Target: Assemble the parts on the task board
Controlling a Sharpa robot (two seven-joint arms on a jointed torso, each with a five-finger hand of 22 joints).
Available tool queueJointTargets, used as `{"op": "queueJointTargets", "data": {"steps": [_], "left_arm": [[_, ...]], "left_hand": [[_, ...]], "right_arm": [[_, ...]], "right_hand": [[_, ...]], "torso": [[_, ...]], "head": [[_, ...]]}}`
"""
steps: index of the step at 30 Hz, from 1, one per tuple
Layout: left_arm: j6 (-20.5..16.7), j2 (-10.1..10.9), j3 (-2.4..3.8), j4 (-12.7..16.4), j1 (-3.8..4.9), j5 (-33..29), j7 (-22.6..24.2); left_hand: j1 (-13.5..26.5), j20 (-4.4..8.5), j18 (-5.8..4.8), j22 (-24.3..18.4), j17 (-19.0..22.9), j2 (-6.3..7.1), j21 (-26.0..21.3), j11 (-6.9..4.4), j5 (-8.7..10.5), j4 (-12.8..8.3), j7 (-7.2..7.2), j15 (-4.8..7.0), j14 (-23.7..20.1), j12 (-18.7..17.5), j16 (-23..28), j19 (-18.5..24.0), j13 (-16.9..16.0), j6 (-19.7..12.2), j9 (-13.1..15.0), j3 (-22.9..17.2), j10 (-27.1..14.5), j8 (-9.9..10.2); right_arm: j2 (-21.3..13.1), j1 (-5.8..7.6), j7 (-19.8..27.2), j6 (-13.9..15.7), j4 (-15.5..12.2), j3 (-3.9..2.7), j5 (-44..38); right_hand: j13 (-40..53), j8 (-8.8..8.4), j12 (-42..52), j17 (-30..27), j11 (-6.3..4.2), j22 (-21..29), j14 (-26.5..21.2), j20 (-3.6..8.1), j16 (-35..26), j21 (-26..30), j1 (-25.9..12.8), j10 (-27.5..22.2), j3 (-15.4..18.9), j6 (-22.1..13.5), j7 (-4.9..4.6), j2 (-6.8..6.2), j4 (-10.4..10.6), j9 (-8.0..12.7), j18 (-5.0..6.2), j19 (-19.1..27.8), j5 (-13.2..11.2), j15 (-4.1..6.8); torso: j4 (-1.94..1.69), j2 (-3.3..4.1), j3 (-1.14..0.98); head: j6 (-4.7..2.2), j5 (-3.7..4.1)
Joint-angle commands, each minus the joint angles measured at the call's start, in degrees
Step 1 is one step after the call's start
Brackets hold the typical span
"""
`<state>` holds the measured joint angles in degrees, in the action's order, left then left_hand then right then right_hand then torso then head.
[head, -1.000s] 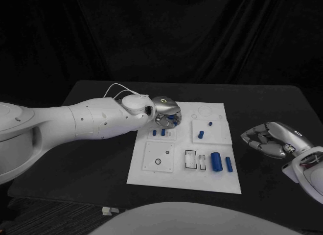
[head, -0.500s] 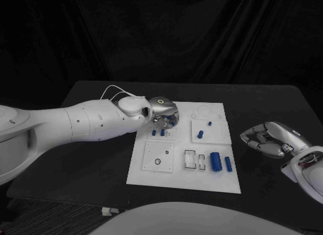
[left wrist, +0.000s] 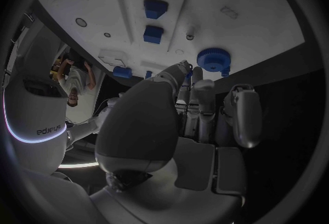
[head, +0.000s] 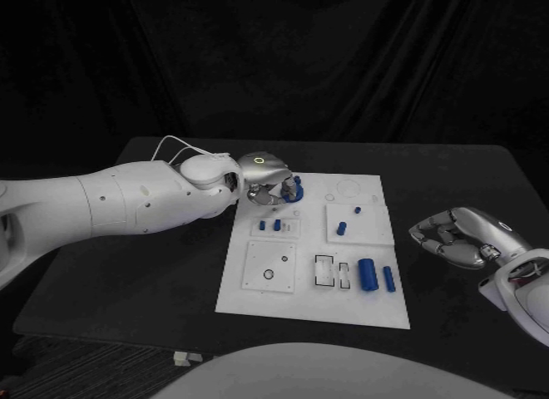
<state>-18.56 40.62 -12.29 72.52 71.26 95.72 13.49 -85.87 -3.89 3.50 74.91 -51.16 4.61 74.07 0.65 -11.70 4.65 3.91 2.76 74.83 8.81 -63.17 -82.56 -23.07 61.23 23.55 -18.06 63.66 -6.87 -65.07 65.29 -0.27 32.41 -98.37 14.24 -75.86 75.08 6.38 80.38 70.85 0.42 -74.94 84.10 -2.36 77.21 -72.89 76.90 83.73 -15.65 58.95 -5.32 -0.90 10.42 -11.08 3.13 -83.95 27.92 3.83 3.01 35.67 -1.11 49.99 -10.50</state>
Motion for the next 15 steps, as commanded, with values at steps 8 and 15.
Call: {"op": "queueJointTargets", "data": {"steps": [8,15], "left_arm": [[3.71,2.48,0.0,1.98,0.57,-2.75,0.18],[5.2,3.11,-0.01,1.99,0.52,-2.81,-0.18]], "left_hand": [[0.55,-0.09,0.09,10.32,0.81,0.6,-0.82,0.29,1.11,0.01,-0.01,-0.16,-1.06,-1.29,0.76,0.76,0.94,0.43,0.18,-0.49,0.55,0.4],[0.56,-0.1,0.0,10.45,0.25,0.61,-0.41,0.33,1.24,-0.01,0.06,-0.14,-0.83,-1.43,0.31,0.56,1.12,0.39,0.17,-0.58,0.82,0.52]], "right_arm": [[-0.13,-0.18,-0.48,-0.4,0.04,-0.03,-0.14],[-0.19,-0.23,-0.58,-0.26,0.08,-0.03,-0.14]], "right_hand": [[1.99,-0.2,-0.24,-0.04,0.13,-10.22,2.66,-0.4,-0.24,0.07,0.28,0.08,-0.03,0.38,-0.11,-0.38,-0.29,-0.05,0.49,-0.02,0.23,-0.37],[2.0,-0.23,-0.24,-0.07,0.13,-10.23,2.65,-0.4,-0.25,0.05,0.26,0.08,-0.04,0.38,-0.11,-0.4,-0.33,-0.07,0.49,-0.03,0.21,-0.37]], "torso": [[0.01,0.0,0.03],[0.15,0.06,0.09]], "head": [[0.01,-0.28],[0.01,-0.58]]}}
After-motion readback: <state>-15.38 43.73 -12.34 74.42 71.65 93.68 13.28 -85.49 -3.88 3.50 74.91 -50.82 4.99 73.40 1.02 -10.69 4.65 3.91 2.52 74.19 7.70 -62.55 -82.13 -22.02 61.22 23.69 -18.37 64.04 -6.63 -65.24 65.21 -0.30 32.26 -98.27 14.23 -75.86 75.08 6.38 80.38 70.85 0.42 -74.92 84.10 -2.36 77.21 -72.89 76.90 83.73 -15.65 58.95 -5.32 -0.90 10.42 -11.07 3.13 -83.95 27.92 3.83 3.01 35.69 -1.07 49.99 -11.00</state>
